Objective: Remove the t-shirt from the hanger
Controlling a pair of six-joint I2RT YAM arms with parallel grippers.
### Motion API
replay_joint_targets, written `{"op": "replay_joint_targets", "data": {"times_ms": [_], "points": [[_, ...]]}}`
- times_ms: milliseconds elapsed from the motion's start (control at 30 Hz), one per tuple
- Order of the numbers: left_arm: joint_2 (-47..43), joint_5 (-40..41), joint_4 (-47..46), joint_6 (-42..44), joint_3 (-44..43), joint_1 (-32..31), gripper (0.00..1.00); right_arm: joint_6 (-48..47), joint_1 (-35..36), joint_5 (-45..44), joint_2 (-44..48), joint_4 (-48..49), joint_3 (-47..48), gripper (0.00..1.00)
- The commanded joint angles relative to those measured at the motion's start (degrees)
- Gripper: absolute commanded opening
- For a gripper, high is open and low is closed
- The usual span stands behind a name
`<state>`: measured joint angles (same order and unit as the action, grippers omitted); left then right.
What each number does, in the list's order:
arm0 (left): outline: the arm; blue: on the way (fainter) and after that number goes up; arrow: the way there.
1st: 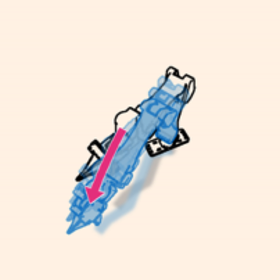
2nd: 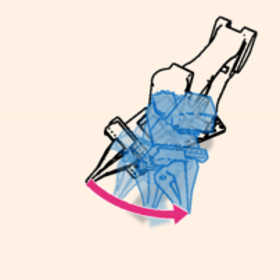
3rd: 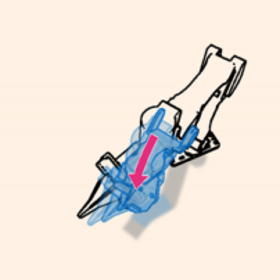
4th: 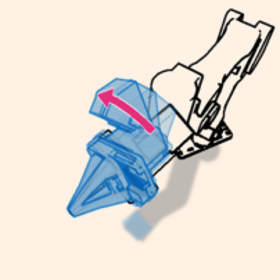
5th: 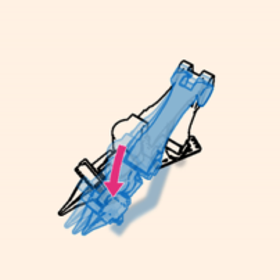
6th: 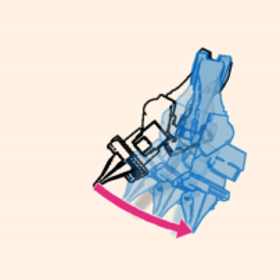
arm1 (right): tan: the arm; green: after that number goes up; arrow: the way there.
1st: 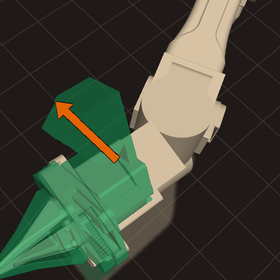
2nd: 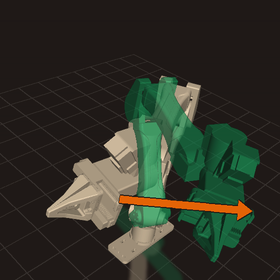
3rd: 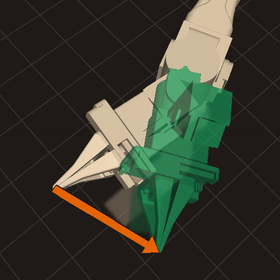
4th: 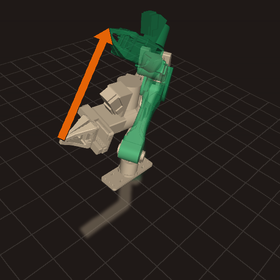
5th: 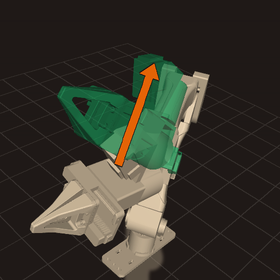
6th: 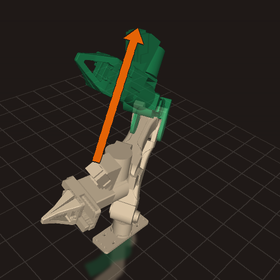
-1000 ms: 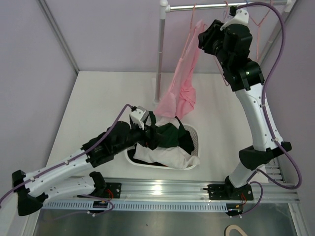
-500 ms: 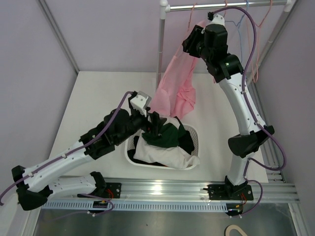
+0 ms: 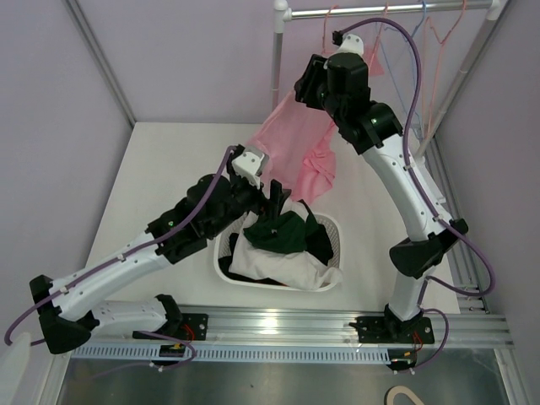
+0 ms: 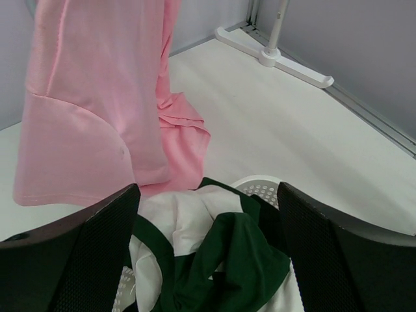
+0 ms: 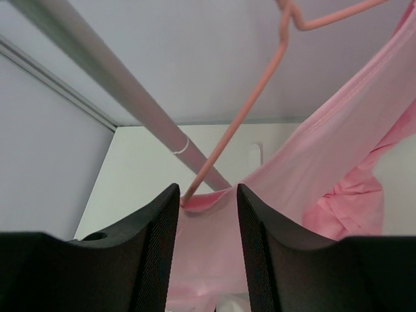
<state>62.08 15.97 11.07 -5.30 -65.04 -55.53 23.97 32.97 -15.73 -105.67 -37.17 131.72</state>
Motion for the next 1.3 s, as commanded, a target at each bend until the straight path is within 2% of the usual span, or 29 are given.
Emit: {"op": "replay_joint_targets", "data": {"times_ms": [0,200,400,533,733,767,867,900,933,1133,1267], "points": [[0.93,0.03,-3.16,1.26,-2.29,1.21,0.91,-0.85,1.57,-3.17,3.89,1.83,-0.67,0.45],[1.46,-0.58,-3.42,1.26,-3.08,1.91,0.91,-1.47,1.75,-4.05,2.05,2.10,1.86,0.50],[1.46,-0.85,-3.25,1.61,-3.17,2.26,0.91,-2.35,1.04,-7.21,-1.56,1.12,6.18,0.50],[1.37,-1.29,-3.25,1.52,-3.25,2.53,0.91,-2.34,-0.19,-7.65,-2.26,2.62,6.09,0.45],[1.28,-1.73,-3.16,1.70,-3.08,2.88,0.91,-2.26,-1.77,-7.39,-4.19,2.19,8.03,0.43],[1.28,-1.73,-2.99,1.70,-3.08,2.88,0.91,-2.17,-1.86,-7.48,-4.37,2.19,7.94,0.40],[1.46,-1.90,-3.07,1.52,-2.91,2.97,0.91,-2.43,-1.86,-8.53,-4.46,2.54,7.76,0.19],[1.37,-1.99,-3.16,1.52,-2.99,3.06,0.91,-2.61,-1.77,-8.79,-4.37,2.80,7.67,0.05],[1.46,-1.99,-3.25,1.61,-2.73,3.06,0.91,-3.04,-1.68,-9.75,-4.02,2.89,7.59,0.01],[2.07,-2.69,-3.69,1.08,-2.90,3.14,0.91,-7.35,-0.63,-12.83,-1.13,6.41,6.79,0.00],[2.16,-3.22,-3.78,0.64,-2.73,3.14,0.91,-10.42,-0.10,-11.70,0.98,7.72,7.06,0.00]]}}
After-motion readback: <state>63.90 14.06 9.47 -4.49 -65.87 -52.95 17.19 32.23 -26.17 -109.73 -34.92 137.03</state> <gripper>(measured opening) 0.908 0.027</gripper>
